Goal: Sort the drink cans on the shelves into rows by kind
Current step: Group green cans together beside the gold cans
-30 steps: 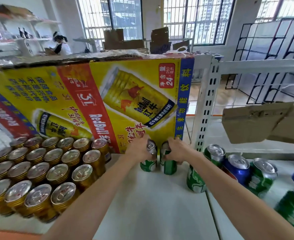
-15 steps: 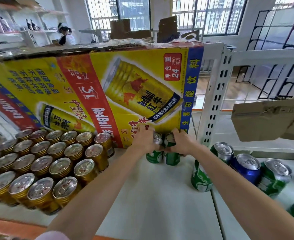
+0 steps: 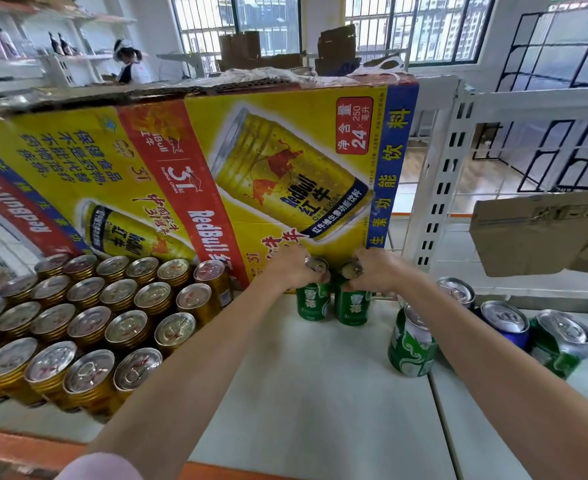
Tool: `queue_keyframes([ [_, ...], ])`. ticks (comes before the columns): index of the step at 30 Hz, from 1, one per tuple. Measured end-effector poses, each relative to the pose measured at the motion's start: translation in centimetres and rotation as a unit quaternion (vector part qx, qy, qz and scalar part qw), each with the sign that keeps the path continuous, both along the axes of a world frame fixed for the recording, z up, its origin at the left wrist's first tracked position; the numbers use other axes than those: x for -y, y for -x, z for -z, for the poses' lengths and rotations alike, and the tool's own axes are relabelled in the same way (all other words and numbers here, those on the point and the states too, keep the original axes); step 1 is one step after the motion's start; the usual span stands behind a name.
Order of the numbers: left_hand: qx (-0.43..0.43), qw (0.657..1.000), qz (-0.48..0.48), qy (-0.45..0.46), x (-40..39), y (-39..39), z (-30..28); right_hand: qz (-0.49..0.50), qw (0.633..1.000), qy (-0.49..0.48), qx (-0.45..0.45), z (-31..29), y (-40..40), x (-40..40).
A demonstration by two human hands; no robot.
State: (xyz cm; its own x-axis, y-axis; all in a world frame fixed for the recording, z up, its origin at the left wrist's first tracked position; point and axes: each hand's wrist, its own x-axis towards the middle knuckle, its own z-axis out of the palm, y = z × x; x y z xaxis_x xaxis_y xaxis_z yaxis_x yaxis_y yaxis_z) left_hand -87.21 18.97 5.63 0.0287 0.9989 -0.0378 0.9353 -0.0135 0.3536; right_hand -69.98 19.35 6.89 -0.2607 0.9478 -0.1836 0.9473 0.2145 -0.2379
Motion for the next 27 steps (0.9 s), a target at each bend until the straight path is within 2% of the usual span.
queue_keyframes([
  [5,0.058,0.997,-0.035,-0.046,0.5,-0.4,1.8,0.030,0.998,-0.046,-0.015,0.9,1.1,0.6],
  [10,0.062,0.994,-0.059,-0.060,1.4,-1.0,1.9,0.077,0.992,-0.083,-0.052,2.0,1.1,1.5],
  [14,0.040,0.995,-0.065,-0.057,2.6,-1.8,2.0,0.102,0.992,-0.071,-0.028,2.2,0.5,2.6],
  [17,-0.056,0.996,-0.043,-0.061,3.4,-2.3,1.7,0.061,0.992,-0.099,0.037,1.7,-1.1,3.7],
  [20,-0.085,0.988,-0.014,-0.128,4.8,-3.5,0.9,0.030,0.985,-0.163,0.057,0.2,-3.5,5.5],
  [24,-0.038,0.983,0.071,-0.167,6.6,-6.3,-0.7,0.048,0.980,-0.190,0.027,-0.7,-7.2,8.2],
  [27,0.028,0.980,0.153,-0.123,7.8,-9.0,-1.0,0.066,0.981,-0.185,-0.004,-0.5,-10.1,10.2],
])
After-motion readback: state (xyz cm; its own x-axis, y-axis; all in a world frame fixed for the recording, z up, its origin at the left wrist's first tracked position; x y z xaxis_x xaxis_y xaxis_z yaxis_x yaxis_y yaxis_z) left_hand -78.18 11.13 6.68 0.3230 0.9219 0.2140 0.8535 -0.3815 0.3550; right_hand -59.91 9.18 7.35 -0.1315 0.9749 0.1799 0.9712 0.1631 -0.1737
